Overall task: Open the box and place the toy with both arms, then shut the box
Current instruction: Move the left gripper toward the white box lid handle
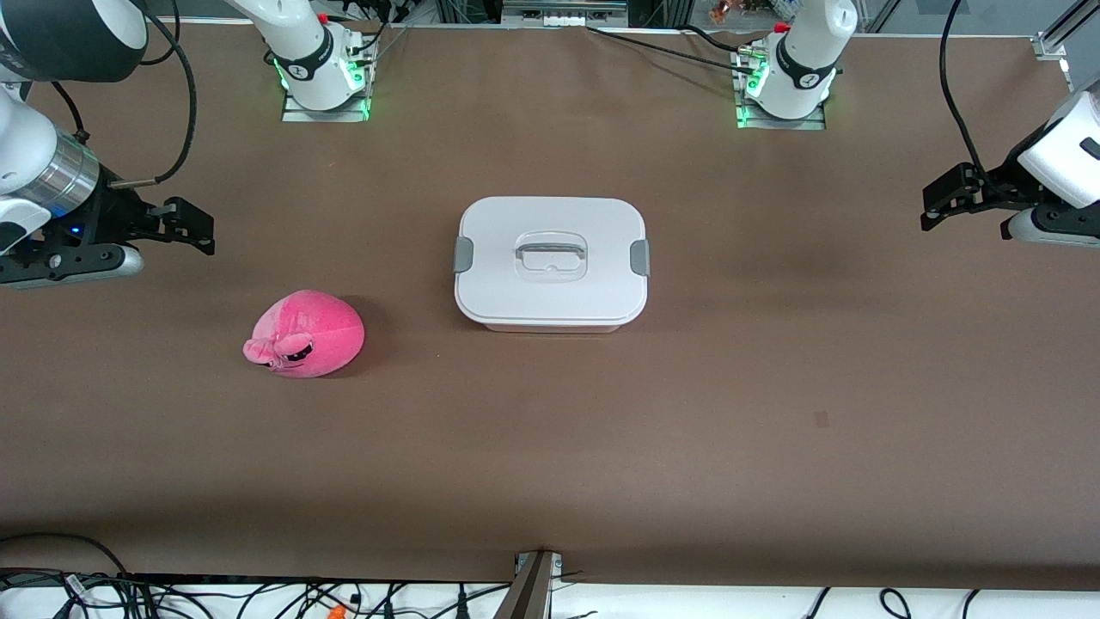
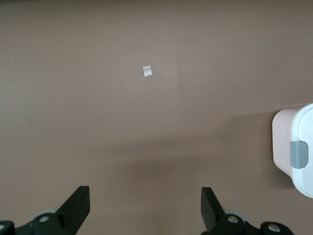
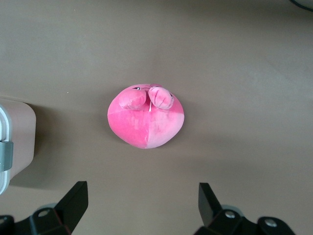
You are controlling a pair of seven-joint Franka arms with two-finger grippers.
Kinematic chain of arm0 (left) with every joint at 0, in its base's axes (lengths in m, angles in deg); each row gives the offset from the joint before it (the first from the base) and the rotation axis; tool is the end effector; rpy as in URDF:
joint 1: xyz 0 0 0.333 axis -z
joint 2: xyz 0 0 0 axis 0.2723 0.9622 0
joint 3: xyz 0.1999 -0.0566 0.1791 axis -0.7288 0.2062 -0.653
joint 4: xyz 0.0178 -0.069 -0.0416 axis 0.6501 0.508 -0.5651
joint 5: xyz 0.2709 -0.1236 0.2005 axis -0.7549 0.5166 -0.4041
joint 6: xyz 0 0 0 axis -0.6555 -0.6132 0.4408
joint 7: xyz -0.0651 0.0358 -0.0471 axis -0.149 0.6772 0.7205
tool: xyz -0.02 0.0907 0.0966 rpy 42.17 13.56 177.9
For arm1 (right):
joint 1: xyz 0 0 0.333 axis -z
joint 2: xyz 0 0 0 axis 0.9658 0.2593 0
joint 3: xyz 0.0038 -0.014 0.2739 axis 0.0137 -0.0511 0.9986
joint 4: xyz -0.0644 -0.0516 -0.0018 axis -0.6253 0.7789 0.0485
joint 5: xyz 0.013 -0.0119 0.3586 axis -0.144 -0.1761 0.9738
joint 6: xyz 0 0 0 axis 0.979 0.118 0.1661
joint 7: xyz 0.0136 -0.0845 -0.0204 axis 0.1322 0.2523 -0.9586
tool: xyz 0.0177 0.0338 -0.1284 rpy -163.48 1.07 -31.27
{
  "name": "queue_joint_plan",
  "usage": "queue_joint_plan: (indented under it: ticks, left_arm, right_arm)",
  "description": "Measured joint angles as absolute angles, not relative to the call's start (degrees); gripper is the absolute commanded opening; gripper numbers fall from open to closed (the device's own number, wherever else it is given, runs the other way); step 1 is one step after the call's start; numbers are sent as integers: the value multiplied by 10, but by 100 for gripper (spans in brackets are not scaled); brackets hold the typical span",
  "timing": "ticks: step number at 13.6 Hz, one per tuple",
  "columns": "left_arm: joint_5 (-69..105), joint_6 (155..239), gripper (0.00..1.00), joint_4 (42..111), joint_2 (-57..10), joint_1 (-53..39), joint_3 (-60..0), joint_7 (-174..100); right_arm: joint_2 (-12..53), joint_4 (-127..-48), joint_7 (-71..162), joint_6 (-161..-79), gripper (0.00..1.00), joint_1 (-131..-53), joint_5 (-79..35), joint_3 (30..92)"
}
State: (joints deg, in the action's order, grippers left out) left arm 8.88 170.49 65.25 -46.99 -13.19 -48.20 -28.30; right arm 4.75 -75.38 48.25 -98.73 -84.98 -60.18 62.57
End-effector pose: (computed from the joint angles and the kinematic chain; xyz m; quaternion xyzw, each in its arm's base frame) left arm 0.5304 -0.0236 0.5492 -0.9990 0.0448 0.0012 0.0040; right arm 0.5573 0.0610 0.5119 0.9970 0.0758 -0.0044 0.0132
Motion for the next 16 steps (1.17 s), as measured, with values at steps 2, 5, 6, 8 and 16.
queue_joint_plan:
  ticks: [2, 5, 6, 8, 16]
  left_arm:
    - [89, 1705, 100, 653, -471, -132, -482, -289]
    - [89, 1706, 100, 653, -471, -131, -480, -292]
    - [89, 1706, 100, 653, -472, -131, -475, -292]
    - [89, 1706, 100, 653, -472, -131, -463, -299]
    - [88, 1706, 100, 654, -472, -131, -459, -337]
  right_arm:
    - [47, -754, 483, -987, 100, -850, -602, 626]
    - [47, -754, 483, -987, 100, -850, -602, 626]
    - [47, -754, 483, -987, 100, -850, -602, 626]
    - [47, -754, 483, -987, 100, -850, -602, 626]
    - [47, -754, 483, -987, 100, -850, -602, 626]
